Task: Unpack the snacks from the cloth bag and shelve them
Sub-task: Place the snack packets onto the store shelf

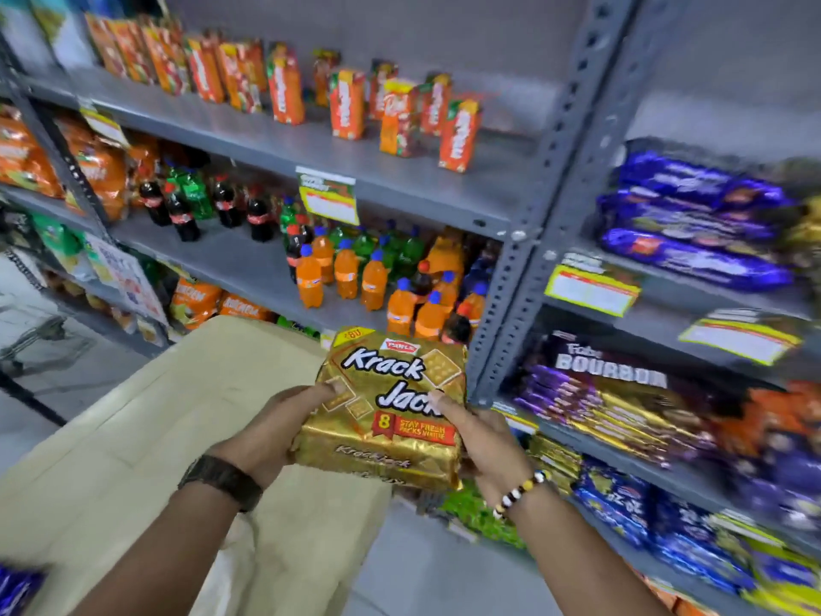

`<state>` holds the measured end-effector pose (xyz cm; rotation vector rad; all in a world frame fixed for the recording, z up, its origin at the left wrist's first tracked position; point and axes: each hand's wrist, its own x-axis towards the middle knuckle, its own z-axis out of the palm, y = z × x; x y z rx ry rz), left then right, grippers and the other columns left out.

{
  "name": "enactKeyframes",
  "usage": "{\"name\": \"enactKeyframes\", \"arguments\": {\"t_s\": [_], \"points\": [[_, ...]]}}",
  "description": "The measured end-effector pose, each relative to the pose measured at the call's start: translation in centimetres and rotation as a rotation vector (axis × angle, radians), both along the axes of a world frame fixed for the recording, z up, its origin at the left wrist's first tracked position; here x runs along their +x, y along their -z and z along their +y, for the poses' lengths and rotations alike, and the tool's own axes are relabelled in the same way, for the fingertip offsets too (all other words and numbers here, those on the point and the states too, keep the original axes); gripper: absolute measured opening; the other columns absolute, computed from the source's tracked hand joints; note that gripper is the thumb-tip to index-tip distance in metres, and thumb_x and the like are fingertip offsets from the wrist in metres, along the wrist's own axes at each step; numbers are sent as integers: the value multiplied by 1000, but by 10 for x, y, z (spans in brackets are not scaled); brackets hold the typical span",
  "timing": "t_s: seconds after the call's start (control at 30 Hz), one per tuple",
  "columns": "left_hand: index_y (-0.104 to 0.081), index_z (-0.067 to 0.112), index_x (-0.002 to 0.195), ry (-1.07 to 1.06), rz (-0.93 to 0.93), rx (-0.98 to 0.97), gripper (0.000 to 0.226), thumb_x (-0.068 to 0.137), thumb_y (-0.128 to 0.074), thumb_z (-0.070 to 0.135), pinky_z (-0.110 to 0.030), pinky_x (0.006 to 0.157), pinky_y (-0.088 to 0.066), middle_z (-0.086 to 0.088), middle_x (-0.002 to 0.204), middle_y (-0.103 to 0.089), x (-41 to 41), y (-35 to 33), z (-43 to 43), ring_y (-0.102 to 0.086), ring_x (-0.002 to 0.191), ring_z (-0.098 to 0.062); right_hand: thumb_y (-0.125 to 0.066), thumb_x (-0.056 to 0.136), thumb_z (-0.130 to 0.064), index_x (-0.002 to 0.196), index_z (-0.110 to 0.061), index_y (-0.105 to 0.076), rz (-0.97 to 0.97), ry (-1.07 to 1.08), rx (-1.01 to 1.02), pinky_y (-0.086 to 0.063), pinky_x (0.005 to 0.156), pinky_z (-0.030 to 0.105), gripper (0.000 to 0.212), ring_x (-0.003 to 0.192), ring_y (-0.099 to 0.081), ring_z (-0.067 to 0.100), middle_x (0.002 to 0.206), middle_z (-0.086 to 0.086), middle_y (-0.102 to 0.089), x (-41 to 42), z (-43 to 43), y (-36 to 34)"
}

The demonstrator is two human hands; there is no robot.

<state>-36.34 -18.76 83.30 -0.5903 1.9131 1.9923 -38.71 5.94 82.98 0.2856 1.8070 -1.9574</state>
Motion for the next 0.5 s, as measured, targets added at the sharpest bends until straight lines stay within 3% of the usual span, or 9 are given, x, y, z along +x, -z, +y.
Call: {"name": "enactKeyframes", "arguments": {"t_s": [0.27,0.33,0.4,0.5], "points": [[-74,18,111,102,152,-13,48,80,-72,55,-48,91,-57,-9,104,-77,44,-110,148,-74,95,-27,-79,71,-46,97,-3,-74,120,207,52,-54,91,56,50,95,-71,39,99,21,-75,71,145,-116],[-75,18,107,150,211,15,40,83,-70,49,-47,85,-59,-9,102,-78,50,-135,182,-75,90,-26,-76,77,-41,93,-7,-78,163,254,64,-55,92,53,38,92,-73,34,93,15,-77,89,181,-143],[-75,17,110,221,239,46,46,79,-74,50,-50,88,-58,-11,106,-77,51,-159,221,-73,97,-29,-74,81,-38,88,-8,-78,229,315,75,-58,87,49,31,88,-74,31,89,12,-78,106,220,-170],[-73,16,117,321,301,64,45,88,-66,48,-48,85,-60,-11,112,-75,47,-190,272,-70,107,-30,-76,78,-41,95,-10,-75,321,395,113,-60,79,42,35,83,-75,26,88,8,-78,114,270,-203]]}}
